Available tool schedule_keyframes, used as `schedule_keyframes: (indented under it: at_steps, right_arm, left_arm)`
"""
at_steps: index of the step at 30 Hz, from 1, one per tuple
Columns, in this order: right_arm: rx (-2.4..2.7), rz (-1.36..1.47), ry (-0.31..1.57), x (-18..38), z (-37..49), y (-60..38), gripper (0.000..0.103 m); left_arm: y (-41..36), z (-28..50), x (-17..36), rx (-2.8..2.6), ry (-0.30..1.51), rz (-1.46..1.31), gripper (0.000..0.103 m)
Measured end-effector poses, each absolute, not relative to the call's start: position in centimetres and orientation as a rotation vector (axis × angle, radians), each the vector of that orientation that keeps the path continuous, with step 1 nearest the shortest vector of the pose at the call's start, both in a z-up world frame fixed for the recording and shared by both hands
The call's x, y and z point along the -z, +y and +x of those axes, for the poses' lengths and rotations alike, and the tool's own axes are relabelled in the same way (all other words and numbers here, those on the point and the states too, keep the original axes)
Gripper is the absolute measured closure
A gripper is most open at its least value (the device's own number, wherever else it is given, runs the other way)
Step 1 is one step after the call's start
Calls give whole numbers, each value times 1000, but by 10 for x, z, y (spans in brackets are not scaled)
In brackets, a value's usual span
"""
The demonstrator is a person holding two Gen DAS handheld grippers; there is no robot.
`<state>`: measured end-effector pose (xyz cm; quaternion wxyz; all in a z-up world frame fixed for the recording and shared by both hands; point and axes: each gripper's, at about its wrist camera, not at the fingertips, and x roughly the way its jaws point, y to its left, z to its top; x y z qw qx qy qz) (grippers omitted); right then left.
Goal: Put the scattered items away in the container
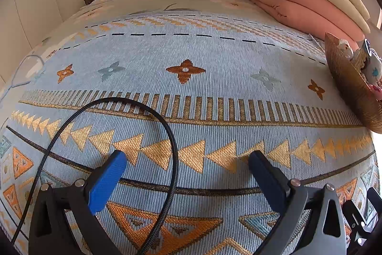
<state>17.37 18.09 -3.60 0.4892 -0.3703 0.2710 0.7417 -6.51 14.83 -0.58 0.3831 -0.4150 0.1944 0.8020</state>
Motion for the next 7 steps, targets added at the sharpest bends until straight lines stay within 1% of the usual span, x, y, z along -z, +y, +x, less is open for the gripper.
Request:
schedule_keyframes:
  at_steps: [7]
  right_arm:
    - [-1802,-900,659,36,174,181,0]
  left_arm:
    - [145,-60,4,-2080,512,-1029,0]
